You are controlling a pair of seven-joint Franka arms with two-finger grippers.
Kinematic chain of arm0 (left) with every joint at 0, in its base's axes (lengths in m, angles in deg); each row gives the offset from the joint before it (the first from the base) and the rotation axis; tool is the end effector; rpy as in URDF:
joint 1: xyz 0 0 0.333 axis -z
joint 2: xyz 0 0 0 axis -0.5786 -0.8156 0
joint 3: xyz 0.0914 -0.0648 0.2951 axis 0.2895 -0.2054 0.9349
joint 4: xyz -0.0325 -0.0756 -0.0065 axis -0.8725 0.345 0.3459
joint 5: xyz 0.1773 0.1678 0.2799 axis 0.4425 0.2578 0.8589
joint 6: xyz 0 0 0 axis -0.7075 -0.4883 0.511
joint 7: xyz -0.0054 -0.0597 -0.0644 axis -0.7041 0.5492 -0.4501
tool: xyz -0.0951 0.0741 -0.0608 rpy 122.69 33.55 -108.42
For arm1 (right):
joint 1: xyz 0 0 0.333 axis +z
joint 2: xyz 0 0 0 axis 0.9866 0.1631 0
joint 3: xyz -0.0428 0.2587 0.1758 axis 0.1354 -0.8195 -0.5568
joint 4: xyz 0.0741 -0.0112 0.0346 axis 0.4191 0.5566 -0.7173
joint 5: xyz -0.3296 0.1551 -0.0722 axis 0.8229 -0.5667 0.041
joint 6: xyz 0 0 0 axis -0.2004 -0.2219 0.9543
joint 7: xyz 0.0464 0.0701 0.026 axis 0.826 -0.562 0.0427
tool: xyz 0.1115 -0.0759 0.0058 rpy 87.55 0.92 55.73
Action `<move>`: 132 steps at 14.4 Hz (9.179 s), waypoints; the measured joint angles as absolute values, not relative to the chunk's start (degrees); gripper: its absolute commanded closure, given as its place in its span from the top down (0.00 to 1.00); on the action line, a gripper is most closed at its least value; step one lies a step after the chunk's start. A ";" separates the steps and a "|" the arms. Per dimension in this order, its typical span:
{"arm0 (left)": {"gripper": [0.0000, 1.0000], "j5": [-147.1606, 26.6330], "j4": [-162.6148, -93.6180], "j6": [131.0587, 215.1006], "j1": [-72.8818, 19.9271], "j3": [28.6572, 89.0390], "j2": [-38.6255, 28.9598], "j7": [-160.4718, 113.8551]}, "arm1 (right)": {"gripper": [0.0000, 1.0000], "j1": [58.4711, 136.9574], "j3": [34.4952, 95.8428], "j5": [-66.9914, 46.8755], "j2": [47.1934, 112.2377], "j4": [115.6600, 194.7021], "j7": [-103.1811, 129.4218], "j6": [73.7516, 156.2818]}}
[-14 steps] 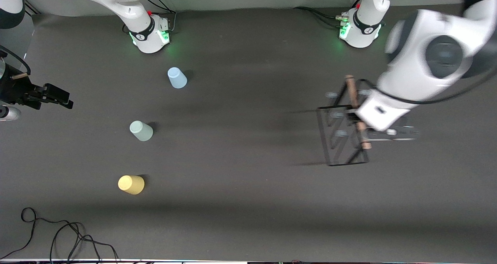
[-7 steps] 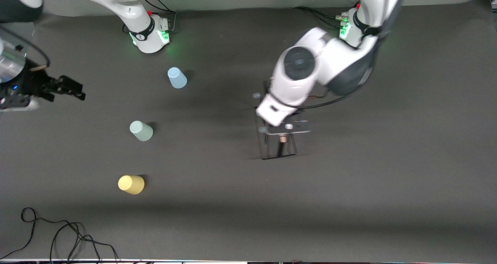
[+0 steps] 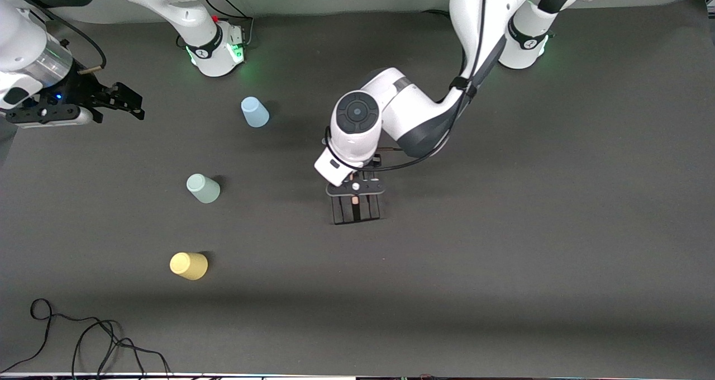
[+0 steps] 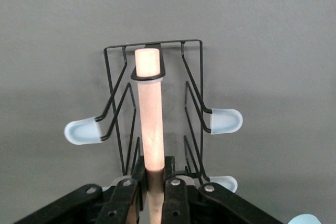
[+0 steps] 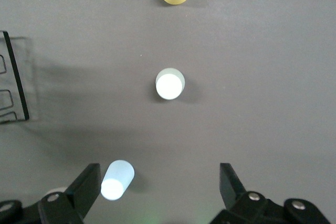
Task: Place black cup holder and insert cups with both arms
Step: 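Carry the cup holder to the table middle and lower it down, then release the holder with the left gripper while the right gripper grasps the green cup, then carry the green cup to the holder and lower it onto a peg, then open the right gripper, move to the yellow cup and grasp it, then carry the yellow cup to the holder and lower it onto a peg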
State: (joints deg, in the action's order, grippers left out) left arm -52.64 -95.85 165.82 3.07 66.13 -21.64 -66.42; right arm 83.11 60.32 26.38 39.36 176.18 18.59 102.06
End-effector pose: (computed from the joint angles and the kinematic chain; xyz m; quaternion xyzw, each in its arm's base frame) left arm 0.5011 -0.5316 0.3378 0.9967 0.0303 -0.0535 0.0533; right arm 0.4455 0.0153 0.5225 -0.9999 -0.0119 0.0050 0.0056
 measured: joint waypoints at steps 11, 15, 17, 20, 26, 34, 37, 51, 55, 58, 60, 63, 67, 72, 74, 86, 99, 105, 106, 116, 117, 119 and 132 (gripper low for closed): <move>1.00 -52.69 -91.73 155.88 -0.19 67.59 -19.53 -62.73 | 1.00 85.72 62.95 25.74 57.03 196.83 15.56 142.82; 1.00 -52.61 -91.09 140.59 -10.39 67.90 -12.36 -48.86 | 0.98 86.33 62.95 25.63 64.29 196.83 15.56 150.80; 1.00 -52.27 -91.11 135.18 -15.62 68.06 -9.10 -42.15 | 0.68 86.33 62.96 25.62 66.78 196.78 15.57 152.75; 1.00 -50.06 -91.23 130.34 -23.81 68.20 -5.34 -31.66 | 0.29 86.34 62.97 25.62 68.27 196.66 15.58 153.18; 0.99 -48.73 -95.89 129.88 -37.04 68.27 0.92 -18.73 | 0.23 86.40 62.88 25.50 62.11 191.35 16.71 140.75; 0.98 -48.73 -113.66 145.64 -43.10 67.74 9.24 -16.61 | 0.11 86.93 62.58 25.39 52.18 161.91 27.33 95.22; 0.98 -48.73 -124.80 151.63 -43.11 67.57 15.91 -16.61 | 0.09 93.47 62.40 24.95 53.05 158.85 45.82 91.96; 1.00 -48.73 -133.65 157.80 -44.42 68.28 21.15 -13.60 | 0.09 121.74 61.98 18.43 65.23 157.72 101.66 104.47; 1.00 -48.73 -133.68 157.77 -44.42 68.28 21.30 -13.60 | 0.09 122.82 62.00 18.58 65.76 164.93 102.04 112.80; 1.00 -48.73 -133.71 157.77 -44.42 68.27 21.37 -13.59 | 0.09 122.98 62.01 18.85 65.99 169.53 102.04 119.17; 1.00 -48.73 -133.72 157.77 -44.42 68.26 21.38 -13.58 | 0.09 123.27 62.02 18.89 66.73 171.34 102.04 122.33; 1.00 -48.73 -133.74 157.77 -44.42 68.25 21.40 -13.57 | 0.10 124.42 62.05 18.89 69.56 172.24 102.82 126.32; 1.00 -48.73 -133.74 157.77 -44.42 68.24 21.43 -13.57 | 1.00 125.85 62.24 18.89 72.98 172.50 103.69 129.34; 1.00 -48.73 -133.74 157.77 -44.42 68.24 21.43 -13.57 | 1.00 125.81 64.87 18.93 71.05 169.07 103.70 124.03; 1.00 -48.73 -133.73 157.77 -44.42 68.24 21.44 -13.56 | 1.00 125.79 66.71 18.95 69.17 163.41 103.69 114.42; 1.00 -48.73 -130.57 153.55 -44.46 68.27 20.69 -13.35 | 1.00 124.35 93.68 19.80 69.14 146.31 45.58 94.57; 1.00 -48.73 -130.35 153.55 -44.48 68.24 20.63 -13.32 | 1.00 110.09 95.04 2.07 96.34 139.15 3.81 118.07; 1.00 -48.73 -130.33 153.55 -44.47 68.23 20.62 -13.31 | 1.00 109.87 95.13 -5.03 105.81 138.66 -0.64 125.33; 1.00 -48.73 -130.33 153.55 -44.47 68.23 20.62 -13.31 | 1.00 109.65 95.17 -5.37 106.30 138.60 -1.13 125.50; 1.00 -48.73 -130.30 153.55 -44.47 68.23 20.62 -13.31 | 0.17 108.80 95.07 -5.74 107.62 139.08 -2.00 124.12; 1.00 -48.73 -130.30 153.55 -44.47 68.23 20.62 -13.31 | 0.12 108.81 95.13 -5.74 107.58 138.95 -2.02 122.91; 1.00 -48.73 -130.29 153.55 -44.47 68.22 20.62 -13.31 | 0.04 108.84 95.47 -5.47 106.89 138.25 -2.04 119.38; 1.00 -48.73 -130.16 153.55 -44.48 68.23 20.59 -13.31 | 0.00 117.61 95.71 12.20 77.04 132.02 33.06 84.46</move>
State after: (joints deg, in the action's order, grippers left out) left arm -48.73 -130.16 153.55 -44.48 68.23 20.59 -13.31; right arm 117.61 95.71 12.20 77.04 132.02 33.06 84.46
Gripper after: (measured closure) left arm 0.000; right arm 0.313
